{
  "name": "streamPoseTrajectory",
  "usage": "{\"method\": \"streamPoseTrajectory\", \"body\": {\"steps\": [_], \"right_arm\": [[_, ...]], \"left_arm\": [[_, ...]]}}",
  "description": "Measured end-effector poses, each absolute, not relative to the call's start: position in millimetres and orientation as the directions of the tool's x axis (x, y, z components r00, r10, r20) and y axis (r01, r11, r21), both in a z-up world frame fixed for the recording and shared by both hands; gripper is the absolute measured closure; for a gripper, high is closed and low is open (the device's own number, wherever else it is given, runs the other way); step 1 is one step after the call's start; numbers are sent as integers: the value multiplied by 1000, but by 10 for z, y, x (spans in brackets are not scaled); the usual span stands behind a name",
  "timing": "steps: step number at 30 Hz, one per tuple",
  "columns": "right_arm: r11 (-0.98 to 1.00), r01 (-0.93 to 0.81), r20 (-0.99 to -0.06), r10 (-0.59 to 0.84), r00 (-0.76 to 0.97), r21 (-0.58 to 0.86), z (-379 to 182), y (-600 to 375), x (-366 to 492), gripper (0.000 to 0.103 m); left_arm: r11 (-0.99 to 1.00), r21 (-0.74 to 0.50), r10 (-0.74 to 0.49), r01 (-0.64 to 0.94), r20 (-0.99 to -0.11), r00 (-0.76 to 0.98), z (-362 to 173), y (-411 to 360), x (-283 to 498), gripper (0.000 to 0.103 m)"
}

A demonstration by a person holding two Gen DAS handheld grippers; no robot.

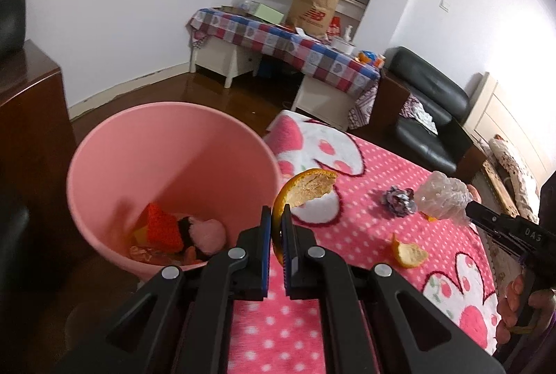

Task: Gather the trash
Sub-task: 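Carry the orange peel and plastic wrap over the pink bucket, then open the left gripper over the bucket while the right gripper releases the plastic wrap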

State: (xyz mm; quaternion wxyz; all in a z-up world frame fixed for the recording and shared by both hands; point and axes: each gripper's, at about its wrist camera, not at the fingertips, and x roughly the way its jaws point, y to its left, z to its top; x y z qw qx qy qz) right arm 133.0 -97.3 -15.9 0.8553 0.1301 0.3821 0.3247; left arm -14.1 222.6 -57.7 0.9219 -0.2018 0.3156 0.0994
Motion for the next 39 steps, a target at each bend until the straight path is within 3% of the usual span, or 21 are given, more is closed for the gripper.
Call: {"method": "streamPoseTrajectory", "body": {"steps": [23,26,28,39], "right_arm": [[605,-712,-653,706,274,355,-178,909,1241,84],[595,-729,-660,702,267,338,-182,1057,1229,84],[589,-737,-670,697,257,331,-195,1137,1230,83],[577,-743,-664,706,244,340,-208,1130,1264,67]], "left_arm": [[824,-262,210,-502,-681,702,-804,2898,-353,97],[817,-251,226,-519,-690,688,-814,2929,-353,84],[810,-230,254,-540,-692,676,-807,2943,-362,64],[809,-196,285,-553,-693,662,-789,2947,-358,56]]}}
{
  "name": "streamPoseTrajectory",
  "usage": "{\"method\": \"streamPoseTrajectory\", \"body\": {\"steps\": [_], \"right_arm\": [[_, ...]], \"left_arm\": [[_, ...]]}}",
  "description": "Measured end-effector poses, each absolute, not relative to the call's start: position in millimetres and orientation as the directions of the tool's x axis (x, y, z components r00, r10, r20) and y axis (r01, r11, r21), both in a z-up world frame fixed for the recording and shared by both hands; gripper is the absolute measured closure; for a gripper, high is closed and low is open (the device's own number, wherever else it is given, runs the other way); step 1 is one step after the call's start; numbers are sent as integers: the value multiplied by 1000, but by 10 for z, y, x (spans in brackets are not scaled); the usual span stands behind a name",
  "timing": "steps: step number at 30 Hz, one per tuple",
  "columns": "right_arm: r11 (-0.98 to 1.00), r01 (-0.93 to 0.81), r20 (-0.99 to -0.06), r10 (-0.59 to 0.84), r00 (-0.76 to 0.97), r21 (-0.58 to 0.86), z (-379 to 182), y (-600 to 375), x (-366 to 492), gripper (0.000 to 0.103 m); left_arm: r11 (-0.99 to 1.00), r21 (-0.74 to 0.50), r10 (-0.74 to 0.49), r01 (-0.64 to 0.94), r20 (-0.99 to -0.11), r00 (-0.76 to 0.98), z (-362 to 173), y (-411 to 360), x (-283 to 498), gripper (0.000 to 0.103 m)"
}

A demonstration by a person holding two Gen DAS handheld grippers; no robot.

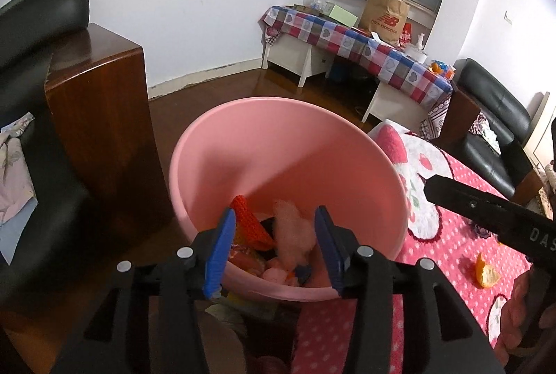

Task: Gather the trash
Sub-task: 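Open the left gripper over the bucket while the right gripper releases the plastic wrap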

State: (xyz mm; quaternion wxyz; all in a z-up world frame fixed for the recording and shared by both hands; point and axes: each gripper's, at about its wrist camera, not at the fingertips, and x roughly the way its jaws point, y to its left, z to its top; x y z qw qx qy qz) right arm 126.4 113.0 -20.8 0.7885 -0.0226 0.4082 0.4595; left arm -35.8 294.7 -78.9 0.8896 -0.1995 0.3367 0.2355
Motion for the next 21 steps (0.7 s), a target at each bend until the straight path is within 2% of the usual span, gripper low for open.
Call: {"method": "streamPoseTrajectory", "body": {"steps": [13,16,21], "right_arm": [[586,-732,-640,719,271,349,-183,824,1166,67],[586,-730,-632,724,277,352,-176,726,1149,56],[596,-713,-626,726,283,369,-207,533,1105,56]], "left_arm": [[824,-156,305,-545,-689,658,-689,2789,-329,53],[833,-144,306,-535,-686,661,-650,2718,-317,52],[844,-125,305,-521,-687,660,-608,2600,-285,52]]}}
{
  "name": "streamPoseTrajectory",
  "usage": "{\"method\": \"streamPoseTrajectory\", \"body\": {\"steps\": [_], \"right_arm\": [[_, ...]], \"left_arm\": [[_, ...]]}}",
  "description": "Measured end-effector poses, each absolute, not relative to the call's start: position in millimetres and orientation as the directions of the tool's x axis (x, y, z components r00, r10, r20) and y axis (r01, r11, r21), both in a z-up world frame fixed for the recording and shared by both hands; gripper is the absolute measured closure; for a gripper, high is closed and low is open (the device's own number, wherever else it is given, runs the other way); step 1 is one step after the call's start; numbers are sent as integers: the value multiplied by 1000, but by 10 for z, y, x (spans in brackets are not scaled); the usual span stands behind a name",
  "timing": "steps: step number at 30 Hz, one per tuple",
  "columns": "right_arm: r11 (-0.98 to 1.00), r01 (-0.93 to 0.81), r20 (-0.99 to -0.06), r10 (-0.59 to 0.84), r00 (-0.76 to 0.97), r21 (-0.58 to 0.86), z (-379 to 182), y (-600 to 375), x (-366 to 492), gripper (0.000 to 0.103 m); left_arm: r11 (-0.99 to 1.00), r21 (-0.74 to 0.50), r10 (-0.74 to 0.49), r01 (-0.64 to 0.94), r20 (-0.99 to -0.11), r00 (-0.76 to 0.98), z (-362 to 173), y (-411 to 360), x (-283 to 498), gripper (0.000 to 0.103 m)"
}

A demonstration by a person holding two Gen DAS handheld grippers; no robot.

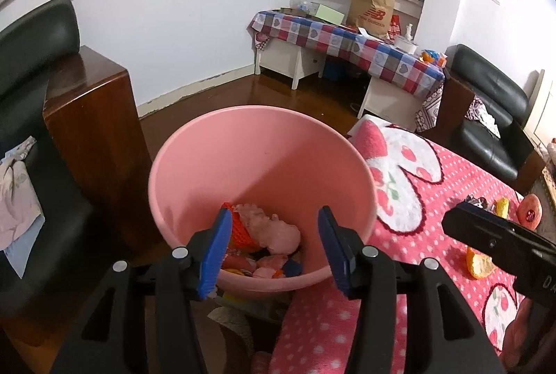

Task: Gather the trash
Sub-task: 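Open the left gripper over the bucket while the right gripper releases the plastic wrap, then return both grippers from the bucket to above the remaining trash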

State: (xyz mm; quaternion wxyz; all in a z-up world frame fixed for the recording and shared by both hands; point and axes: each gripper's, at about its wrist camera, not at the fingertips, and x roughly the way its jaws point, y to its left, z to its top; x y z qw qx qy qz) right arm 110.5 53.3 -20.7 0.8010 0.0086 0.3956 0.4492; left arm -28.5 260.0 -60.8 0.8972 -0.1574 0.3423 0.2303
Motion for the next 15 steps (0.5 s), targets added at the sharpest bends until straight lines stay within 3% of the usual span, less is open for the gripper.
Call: {"method": "streamPoseTrajectory", "body": {"steps": [15], "right_arm": [[685,-652,-639,668,382,326,-419,-117,796,56]], "left_arm": [[896,-153,192,-416,-712,676,-648,1967,-257,34]]}}
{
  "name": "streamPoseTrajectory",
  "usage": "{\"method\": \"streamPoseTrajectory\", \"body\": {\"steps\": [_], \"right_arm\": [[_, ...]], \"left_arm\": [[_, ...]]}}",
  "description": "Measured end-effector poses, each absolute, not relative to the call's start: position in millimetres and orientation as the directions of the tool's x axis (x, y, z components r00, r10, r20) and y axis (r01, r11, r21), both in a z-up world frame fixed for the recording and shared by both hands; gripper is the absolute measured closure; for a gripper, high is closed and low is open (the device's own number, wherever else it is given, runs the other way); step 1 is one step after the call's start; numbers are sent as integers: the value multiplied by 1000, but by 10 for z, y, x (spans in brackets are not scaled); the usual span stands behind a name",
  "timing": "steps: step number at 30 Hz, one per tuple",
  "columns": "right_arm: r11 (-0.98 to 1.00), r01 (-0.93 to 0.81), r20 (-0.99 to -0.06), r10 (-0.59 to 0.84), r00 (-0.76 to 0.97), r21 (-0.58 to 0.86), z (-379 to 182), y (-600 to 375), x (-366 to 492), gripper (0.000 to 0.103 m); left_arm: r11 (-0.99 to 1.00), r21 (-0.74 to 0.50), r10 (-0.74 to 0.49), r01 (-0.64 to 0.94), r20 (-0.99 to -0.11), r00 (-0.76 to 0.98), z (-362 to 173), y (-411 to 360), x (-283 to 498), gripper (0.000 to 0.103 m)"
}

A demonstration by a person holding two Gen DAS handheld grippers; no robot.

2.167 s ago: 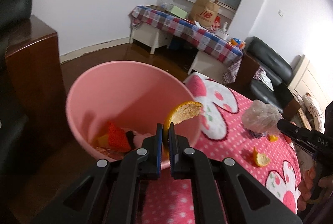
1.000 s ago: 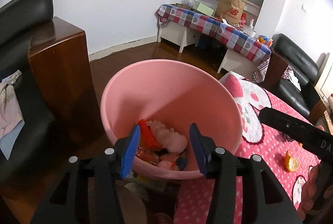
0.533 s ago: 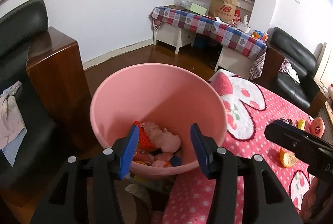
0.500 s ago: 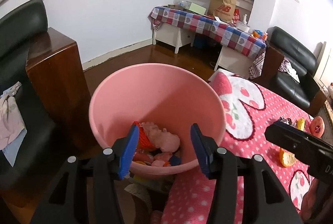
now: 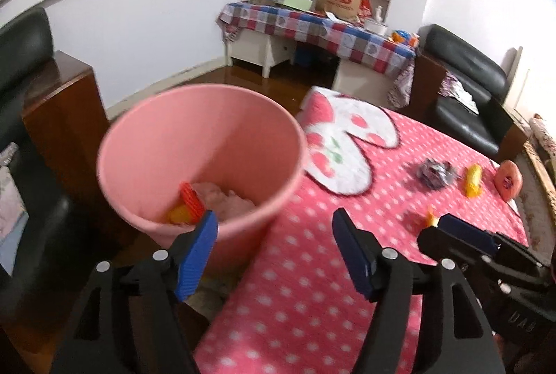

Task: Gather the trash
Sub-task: 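Return both grippers from the bucket to above the remaining trash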

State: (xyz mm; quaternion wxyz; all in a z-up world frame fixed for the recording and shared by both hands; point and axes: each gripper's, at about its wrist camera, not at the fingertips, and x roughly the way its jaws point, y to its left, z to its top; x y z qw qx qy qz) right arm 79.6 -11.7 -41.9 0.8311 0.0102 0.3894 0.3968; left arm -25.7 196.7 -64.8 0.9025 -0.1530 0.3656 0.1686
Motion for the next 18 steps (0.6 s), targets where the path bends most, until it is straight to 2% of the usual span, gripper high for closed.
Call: {"method": "streamPoseTrajectory", "body": {"steps": [3,18], "right_arm": [[699,-639,-641,657,397,322,-457,-285,721,56],[741,-528,-573,663,482,414,-431,-1063,736,56]], "left_arm": [[902,-167,159,-398,-730,665,-698,1808,-235,33],[957,-78,109,-279,-795,597,-784,943,-74,34]]}}
